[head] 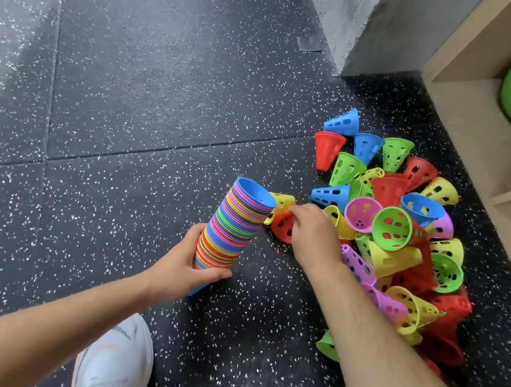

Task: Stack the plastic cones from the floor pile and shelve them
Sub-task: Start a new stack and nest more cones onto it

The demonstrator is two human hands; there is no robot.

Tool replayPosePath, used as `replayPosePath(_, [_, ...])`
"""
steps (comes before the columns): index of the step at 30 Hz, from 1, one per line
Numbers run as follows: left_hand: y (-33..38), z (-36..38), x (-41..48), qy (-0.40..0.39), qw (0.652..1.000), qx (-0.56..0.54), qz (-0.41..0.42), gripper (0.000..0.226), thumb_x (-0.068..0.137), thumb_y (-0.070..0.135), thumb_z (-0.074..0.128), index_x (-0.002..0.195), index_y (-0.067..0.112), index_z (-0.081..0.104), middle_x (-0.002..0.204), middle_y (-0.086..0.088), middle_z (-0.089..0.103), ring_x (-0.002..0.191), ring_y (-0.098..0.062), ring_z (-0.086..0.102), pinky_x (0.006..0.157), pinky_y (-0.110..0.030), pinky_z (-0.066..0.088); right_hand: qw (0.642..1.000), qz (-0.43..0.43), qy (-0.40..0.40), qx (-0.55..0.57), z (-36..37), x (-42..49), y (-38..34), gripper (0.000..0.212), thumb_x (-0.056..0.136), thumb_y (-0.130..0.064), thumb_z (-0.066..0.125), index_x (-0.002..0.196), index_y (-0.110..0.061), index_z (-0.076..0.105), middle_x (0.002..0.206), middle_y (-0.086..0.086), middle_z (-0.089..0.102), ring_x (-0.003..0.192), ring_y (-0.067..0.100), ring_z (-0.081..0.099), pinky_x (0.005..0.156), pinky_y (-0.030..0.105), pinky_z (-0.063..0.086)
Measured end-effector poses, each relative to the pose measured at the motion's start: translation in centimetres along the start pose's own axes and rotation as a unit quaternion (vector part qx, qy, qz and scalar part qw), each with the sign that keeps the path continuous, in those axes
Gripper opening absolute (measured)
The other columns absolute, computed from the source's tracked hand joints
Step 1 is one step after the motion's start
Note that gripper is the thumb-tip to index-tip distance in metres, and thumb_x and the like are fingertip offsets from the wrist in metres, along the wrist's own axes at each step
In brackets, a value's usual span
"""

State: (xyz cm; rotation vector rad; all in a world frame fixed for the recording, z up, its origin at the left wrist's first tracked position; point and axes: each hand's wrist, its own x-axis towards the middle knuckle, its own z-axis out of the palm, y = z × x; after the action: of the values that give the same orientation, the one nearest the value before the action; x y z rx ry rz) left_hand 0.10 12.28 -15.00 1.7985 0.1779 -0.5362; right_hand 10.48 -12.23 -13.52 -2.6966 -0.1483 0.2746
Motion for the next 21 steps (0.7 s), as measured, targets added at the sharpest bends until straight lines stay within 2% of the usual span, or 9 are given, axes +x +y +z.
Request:
replayPosePath(2, [-0.2,0.1,-0.1,0.003,1.000,0.002,0.002,0.073,0.081,0.021,0.089,0.135,0.032,0.041,0.116,0.005,0.068,0.100,0.000,0.068,0.087,-0.015,0.051,0.999,0.003,0.039,0.020,-0.8,0.0,-0.1,0.027,0.095,-0.005,0.050,0.117,-0.015,0.061,0.099,0.010,0.065,0.094,0.033,0.058,0.075,0.040,0.046])
replayPosePath(4, [-0.2,0.1,-0.1,0.002,1.000,0.002,0.002,0.073,0.081,0.020,0.088,0.135,0.032,0.040,0.116,0.004,0.068,0.100,-0.001,0.068,0.087,-0.014,0.051,0.995,0.027,0.073,0.067,-1.8,0.0,-0.3,0.018,0.095,-0.008,0.052,0.110,-0.016,0.056,0.091,0.008,0.065,0.084,0.031,0.059,0.069,0.038,0.045])
replayPosePath(6, [-0.2,0.2,-0.1,0.001,1.000,0.004,0.004,0.074,0.081,0.020,0.088,0.136,0.031,0.040,0.116,0.004,0.068,0.100,0.000,0.068,0.086,-0.014,0.051,0.982,0.067,0.103,0.143,-3.1,-0.1,-0.6,0.012,0.095,-0.010,0.055,0.103,-0.018,0.058,0.089,0.001,0.066,0.082,0.023,0.060,0.070,0.035,0.047])
replayPosePath(9, [-0.3,0.2,0.0,0.006,1.000,0.006,0.008,0.073,0.080,0.020,0.089,0.134,0.032,0.042,0.114,0.005,0.069,0.098,-0.001,0.068,0.086,-0.015,0.050,0.956,0.097,0.151,0.233,-5.0,0.3,-1.4,0.011,0.093,-0.011,0.060,0.100,-0.019,0.065,0.090,-0.006,0.067,0.085,0.013,0.063,0.081,0.031,0.052])
replayPosePath(11, [-0.5,0.2,0.1,0.003,1.000,0.008,0.011,0.074,0.080,0.020,0.089,0.135,0.031,0.042,0.114,0.006,0.069,0.100,-0.001,0.068,0.087,-0.015,0.050,0.941,0.113,0.164,0.272,-6.2,0.6,-1.7,0.013,0.091,-0.014,0.062,0.100,-0.022,0.066,0.090,-0.009,0.068,0.085,0.012,0.065,0.084,0.035,0.056])
replayPosePath(13, [-0.4,0.3,0.0,-0.005,1.000,0.012,0.013,0.075,0.081,0.020,0.089,0.138,0.028,0.041,0.117,0.006,0.068,0.101,-0.001,0.068,0.087,-0.013,0.050,0.930,0.119,0.159,0.310,-6.9,0.8,-2.1,0.015,0.089,-0.016,0.063,0.098,-0.025,0.068,0.089,-0.010,0.069,0.085,0.013,0.068,0.082,0.042,0.059])
replayPosePath(16, [-0.5,0.3,-0.1,-0.012,1.000,0.017,0.017,0.078,0.081,0.021,0.089,0.141,0.024,0.040,0.119,0.005,0.067,0.103,-0.001,0.068,0.087,-0.012,0.050,0.929,0.115,0.122,0.331,-7.5,0.7,-3.1,0.018,0.084,-0.017,0.063,0.086,-0.034,0.069,0.085,-0.011,0.072,0.082,0.015,0.071,0.081,0.045,0.060])
replayPosePath(18, [-0.6,0.4,-0.2,-0.011,1.000,0.019,0.018,0.077,0.081,0.020,0.089,0.141,0.023,0.040,0.119,0.004,0.067,0.103,-0.001,0.068,0.086,-0.011,0.049,0.937,0.110,0.083,0.322,-7.5,0.5,-3.9,0.019,0.083,-0.016,0.064,0.081,-0.034,0.070,0.083,-0.011,0.073,0.079,0.015,0.071,0.081,0.041,0.059])
replayPosePath(21, [-0.7,0.4,-0.2,-0.011,0.999,0.020,0.022,0.077,0.080,0.022,0.089,0.139,0.024,0.041,0.118,0.004,0.067,0.102,-0.001,0.068,0.087,-0.012,0.050,0.954,0.087,0.036,0.283,-7.2,-0.3,-4.9,0.016,0.086,-0.016,0.065,0.091,-0.024,0.077,0.082,-0.011,0.072,0.076,0.008,0.066,0.073,0.026,0.052])
